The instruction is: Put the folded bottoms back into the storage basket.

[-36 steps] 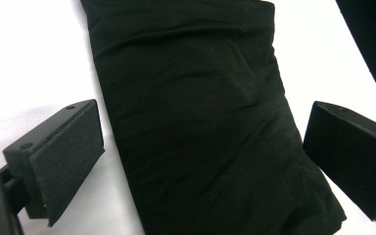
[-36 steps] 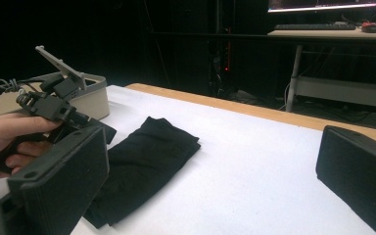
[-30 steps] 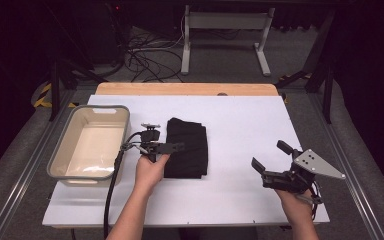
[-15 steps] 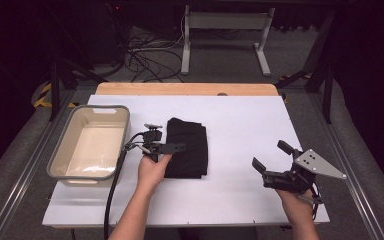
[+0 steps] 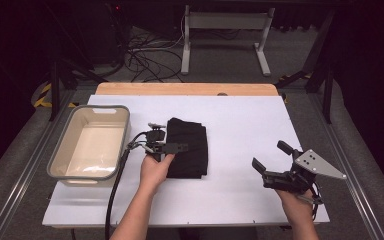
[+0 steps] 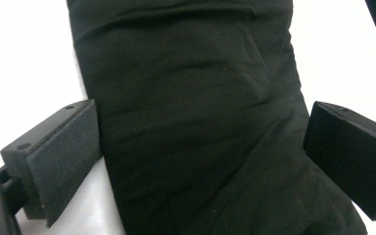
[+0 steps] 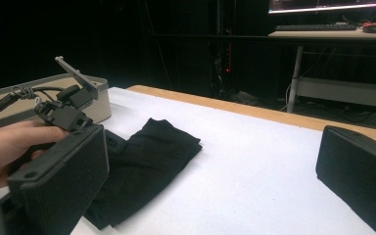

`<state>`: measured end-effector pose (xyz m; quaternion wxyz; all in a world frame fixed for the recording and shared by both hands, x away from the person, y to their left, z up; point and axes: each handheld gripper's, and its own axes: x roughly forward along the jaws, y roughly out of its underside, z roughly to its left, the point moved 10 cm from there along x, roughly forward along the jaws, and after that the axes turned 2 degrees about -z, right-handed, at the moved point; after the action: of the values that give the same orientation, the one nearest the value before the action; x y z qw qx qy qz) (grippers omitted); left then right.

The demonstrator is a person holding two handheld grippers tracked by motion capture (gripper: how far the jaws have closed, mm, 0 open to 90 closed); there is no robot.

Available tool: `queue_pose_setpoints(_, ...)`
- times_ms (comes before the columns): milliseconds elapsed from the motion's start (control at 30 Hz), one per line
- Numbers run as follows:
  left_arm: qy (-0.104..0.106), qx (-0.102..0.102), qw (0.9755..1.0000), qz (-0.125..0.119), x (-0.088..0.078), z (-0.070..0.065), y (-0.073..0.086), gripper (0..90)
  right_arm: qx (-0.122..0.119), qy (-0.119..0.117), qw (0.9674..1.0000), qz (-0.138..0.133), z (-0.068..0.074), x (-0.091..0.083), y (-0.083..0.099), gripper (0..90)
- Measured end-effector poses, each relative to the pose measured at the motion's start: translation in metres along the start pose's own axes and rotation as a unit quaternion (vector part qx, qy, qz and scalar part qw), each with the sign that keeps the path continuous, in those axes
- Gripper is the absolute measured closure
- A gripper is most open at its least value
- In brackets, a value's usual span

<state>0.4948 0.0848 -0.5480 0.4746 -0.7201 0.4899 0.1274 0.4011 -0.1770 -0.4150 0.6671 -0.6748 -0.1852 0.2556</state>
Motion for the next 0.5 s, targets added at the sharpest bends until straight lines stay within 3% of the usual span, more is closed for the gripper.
queue_pose_setpoints(500, -0.011, 0.006, 0.9998, 0.018, 0.01, -0.011, 0.0, 0.5, 0.004, -0.001, 1.0, -0.002, -0.002, 0.0, -0.001, 0.0)
